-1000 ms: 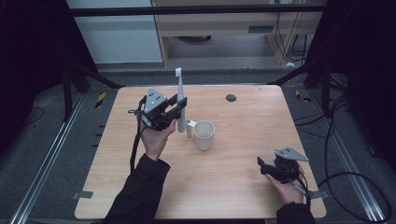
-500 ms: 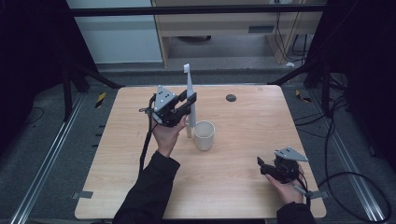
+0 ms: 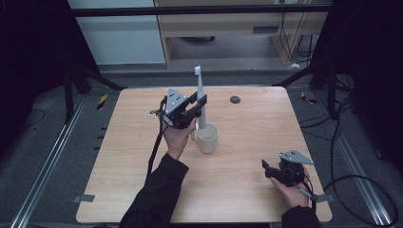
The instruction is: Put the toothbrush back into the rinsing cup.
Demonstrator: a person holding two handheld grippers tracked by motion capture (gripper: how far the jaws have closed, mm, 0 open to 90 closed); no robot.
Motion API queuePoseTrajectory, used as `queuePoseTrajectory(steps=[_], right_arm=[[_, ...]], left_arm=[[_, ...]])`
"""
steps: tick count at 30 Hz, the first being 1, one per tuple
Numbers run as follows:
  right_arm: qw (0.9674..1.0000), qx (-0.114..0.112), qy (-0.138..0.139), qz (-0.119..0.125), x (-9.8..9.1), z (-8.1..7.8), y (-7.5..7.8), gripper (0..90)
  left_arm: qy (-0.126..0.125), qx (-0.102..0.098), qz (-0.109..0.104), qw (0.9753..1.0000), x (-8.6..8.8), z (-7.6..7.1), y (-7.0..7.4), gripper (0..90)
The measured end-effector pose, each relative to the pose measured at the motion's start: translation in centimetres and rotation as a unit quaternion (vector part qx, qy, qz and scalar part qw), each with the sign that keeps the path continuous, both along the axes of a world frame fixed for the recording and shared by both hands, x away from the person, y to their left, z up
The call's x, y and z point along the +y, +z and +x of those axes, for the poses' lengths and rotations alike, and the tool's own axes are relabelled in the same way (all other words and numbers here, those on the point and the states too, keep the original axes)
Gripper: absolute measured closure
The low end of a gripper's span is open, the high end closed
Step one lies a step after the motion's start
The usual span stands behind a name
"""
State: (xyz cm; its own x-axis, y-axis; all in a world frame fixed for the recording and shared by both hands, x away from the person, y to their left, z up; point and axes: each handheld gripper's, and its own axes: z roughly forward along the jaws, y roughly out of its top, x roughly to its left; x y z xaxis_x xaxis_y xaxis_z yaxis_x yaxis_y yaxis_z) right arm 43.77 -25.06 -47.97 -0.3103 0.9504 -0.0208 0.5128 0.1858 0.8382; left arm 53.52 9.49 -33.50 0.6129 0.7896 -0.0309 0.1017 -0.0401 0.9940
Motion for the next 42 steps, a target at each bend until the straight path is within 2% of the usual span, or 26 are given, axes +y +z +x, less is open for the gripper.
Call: queuePoseTrajectory(steps=[5, 21, 30, 42], right_arm=[[1.0, 0.0, -0.001, 0.0, 0.0, 0.0, 0.0, 24.2], [1.0, 0.001, 0.005, -0.001, 0.1, 0.0, -0.1, 24.2], [1.0, 0.006, 0.008, -0.002, 0.1, 0.1, -0.2, 24.0], [0.9999, 0.002, 0.009, -0.008, 0.1, 0.1, -0.3, 24.0]], left_arm=[[0.0, -0.001, 0.003, 1.0, -0.2, -0.1, -0.4, 67.3], [-0.014, 0.015, 0.016, 0.9996, -1.1, 0.6, -2.9, 67.3], [-0.014, 0.029, 0.021, 0.9993, -0.9, 0.7, -4.4, 67.3], [-0.015, 0.039, 0.022, 0.9989, -0.9, 0.5, -6.2, 67.3]])
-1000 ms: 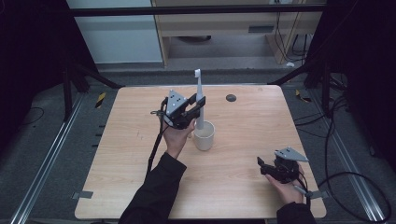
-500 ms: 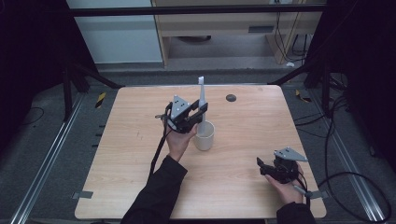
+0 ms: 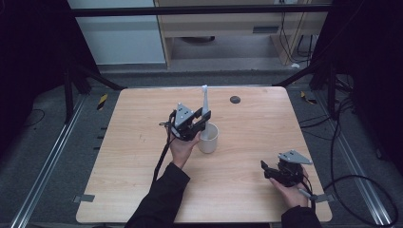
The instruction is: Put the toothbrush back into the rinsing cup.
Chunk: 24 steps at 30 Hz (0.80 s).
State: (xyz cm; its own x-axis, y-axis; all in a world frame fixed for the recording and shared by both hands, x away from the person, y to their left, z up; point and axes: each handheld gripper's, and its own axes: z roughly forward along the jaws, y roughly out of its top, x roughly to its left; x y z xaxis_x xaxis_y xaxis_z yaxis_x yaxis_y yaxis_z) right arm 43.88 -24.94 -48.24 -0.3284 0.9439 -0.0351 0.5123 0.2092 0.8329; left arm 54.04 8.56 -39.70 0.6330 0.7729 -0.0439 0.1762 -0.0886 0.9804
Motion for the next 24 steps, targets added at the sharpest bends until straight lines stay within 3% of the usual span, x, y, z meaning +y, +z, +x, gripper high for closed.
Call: queuePoseTrajectory(steps=[10, 24], right_arm=[[1.0, 0.001, 0.0, 0.0, 0.0, 0.0, 0.0, 24.0], [1.0, 0.0, 0.001, 0.0, 0.1, 0.0, 0.0, 24.1]], left_arm=[[-0.008, 0.009, 0.009, 0.9999, -0.3, -0.4, -2.0, 67.3], [-0.008, 0.021, 0.021, 0.9995, 0.0, -0.8, -3.5, 67.2]])
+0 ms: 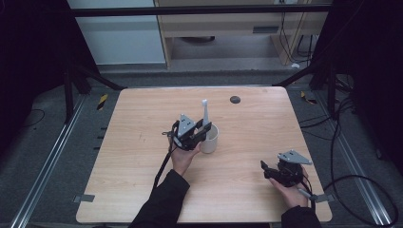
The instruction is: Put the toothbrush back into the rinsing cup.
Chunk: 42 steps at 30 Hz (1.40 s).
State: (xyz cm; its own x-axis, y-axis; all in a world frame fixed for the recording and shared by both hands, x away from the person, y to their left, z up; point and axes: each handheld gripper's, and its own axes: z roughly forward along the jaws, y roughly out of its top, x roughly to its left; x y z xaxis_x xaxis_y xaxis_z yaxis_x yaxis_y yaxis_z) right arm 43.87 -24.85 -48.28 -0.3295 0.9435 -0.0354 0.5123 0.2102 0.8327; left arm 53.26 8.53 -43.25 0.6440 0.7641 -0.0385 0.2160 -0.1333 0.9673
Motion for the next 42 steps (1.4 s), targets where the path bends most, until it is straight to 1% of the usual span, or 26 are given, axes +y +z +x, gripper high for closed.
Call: queuePoseTrajectory(steps=[7, 14, 19, 21, 31, 37, 42], right_arm=[[1.0, 0.0, 0.0, 0.0, 0.0, 0.0, 0.0, 24.1], [1.0, 0.0, -0.001, 0.001, 0.0, 0.0, 0.0, 24.0], [1.0, 0.0, -0.001, -0.001, 0.0, 0.0, 0.0, 24.0], [1.0, 0.001, -0.002, 0.002, 0.0, 0.0, 0.1, 24.0], [1.0, 0.0, -0.001, 0.0, 0.0, 0.0, 0.1, 24.0], [1.0, -0.001, -0.002, 0.0, 0.0, 0.0, 0.1, 24.0], [1.0, 0.0, -0.002, 0.0, 0.1, 0.0, 0.1, 23.9]], left_arm=[[0.002, 0.006, 0.006, 1.0, 0.2, -0.2, -0.5, 67.2], [0.0, 0.005, 0.014, 0.9999, 0.3, -0.3, -0.8, 67.1], [-0.001, 0.005, 0.02, 0.9998, 0.3, -0.4, -0.8, 67.0], [-0.001, 0.005, 0.02, 0.9998, 0.3, -0.5, -0.8, 67.0], [-0.002, 0.004, 0.022, 0.9998, 0.6, -0.8, -0.8, 66.2], [-0.002, 0.002, 0.025, 0.9997, 0.7, -1.0, -0.9, 64.2], [-0.002, 0.005, 0.028, 0.9996, 0.9, -1.2, -1.0, 62.9]])
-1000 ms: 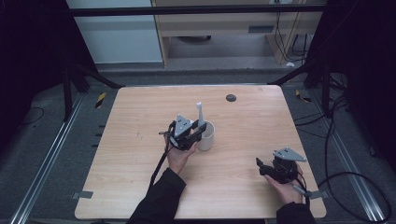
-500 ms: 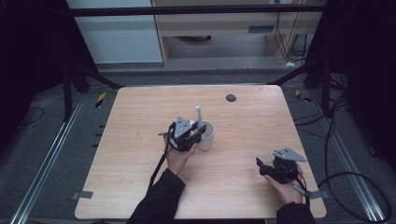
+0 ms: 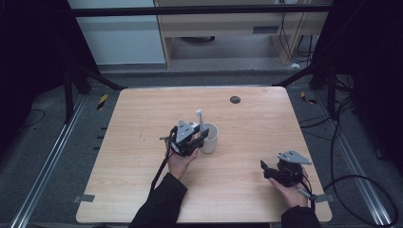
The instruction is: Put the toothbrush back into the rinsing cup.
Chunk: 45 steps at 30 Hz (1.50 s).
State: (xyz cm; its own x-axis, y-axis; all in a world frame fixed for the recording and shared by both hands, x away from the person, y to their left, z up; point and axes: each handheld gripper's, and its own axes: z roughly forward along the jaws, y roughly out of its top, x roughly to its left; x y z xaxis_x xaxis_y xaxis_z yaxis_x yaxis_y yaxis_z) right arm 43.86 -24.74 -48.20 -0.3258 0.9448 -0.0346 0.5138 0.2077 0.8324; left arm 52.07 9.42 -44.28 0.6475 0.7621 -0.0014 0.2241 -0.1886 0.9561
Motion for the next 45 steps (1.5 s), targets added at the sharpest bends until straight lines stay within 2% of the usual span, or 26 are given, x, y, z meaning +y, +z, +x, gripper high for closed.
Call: queuePoseTrajectory(steps=[7, 10, 11, 14, 16, 21, 24, 26, 31, 32, 39, 40, 45], right_arm=[[1.0, -0.001, -0.001, 0.0, 0.0, 0.0, 0.0, 23.9], [1.0, -0.002, 0.0, 0.0, 0.0, -0.1, 0.0, 23.9], [1.0, -0.002, 0.0, 0.0, 0.0, -0.1, 0.0, 23.9], [1.0, 0.0, 0.0, -0.002, 0.2, -0.1, 0.0, 23.4], [1.0, -0.002, 0.0, -0.003, 0.2, -0.2, 0.1, 23.1], [1.0, -0.004, -0.003, -0.001, 0.2, -0.3, 0.2, 22.5], [0.9999, -0.005, -0.009, 0.001, 0.0, -0.4, 0.2, 22.2], [0.9999, -0.003, -0.01, 0.001, 0.0, -0.4, 0.2, 21.9], [0.9999, 0.001, -0.014, 0.002, -0.1, -0.4, 0.1, 20.6], [0.9999, 0.001, -0.014, -0.004, -0.1, -0.4, 0.0, 20.3], [0.9998, 0.005, -0.017, -0.004, -0.3, -0.4, -0.1, 19.4], [0.9998, 0.005, -0.017, -0.003, -0.3, -0.5, -0.1, 19.4], [0.9998, 0.007, -0.019, -0.003, -0.4, -0.5, -0.2, 18.2]], left_arm=[[-0.004, 0.006, 0.003, 1.0, 0.4, -0.5, 0.4, 53.0], [-0.005, 0.003, 0.02, 0.9998, 0.6, -1.1, 0.8, 49.1], [-0.005, 0.003, 0.02, 0.9998, 0.6, -1.1, 0.8, 47.1], [-0.01, 0.014, 0.032, 0.9994, 1.1, -1.9, 1.3, 42.7], [-0.007, 0.015, 0.048, 0.9987, 1.4, -2.2, 1.6, 40.5], [0.0, 0.015, 0.064, 0.9979, 2.1, -2.8, 2.1, 36.5], [0.0, 0.024, 0.086, 0.996, 2.8, -3.2, 2.1, 35.3], [-0.001, 0.029, 0.088, 0.9957, 3.0, -3.2, 2.0, 34.9], [0.004, 0.043, 0.099, 0.9941, 4.9, -3.6, 1.4, 33.3], [0.008, 0.047, 0.105, 0.9934, 5.9, -3.9, 1.1, 32.2], [0.032, 0.064, 0.106, 0.9917, 9.0, -4.9, -0.1, 30.9], [0.038, 0.071, 0.111, 0.9906, 9.8, -5.2, -0.4, 30.9], [0.058, 0.08, 0.119, 0.988, 12.1, -6.2, -0.8, 30.1]])
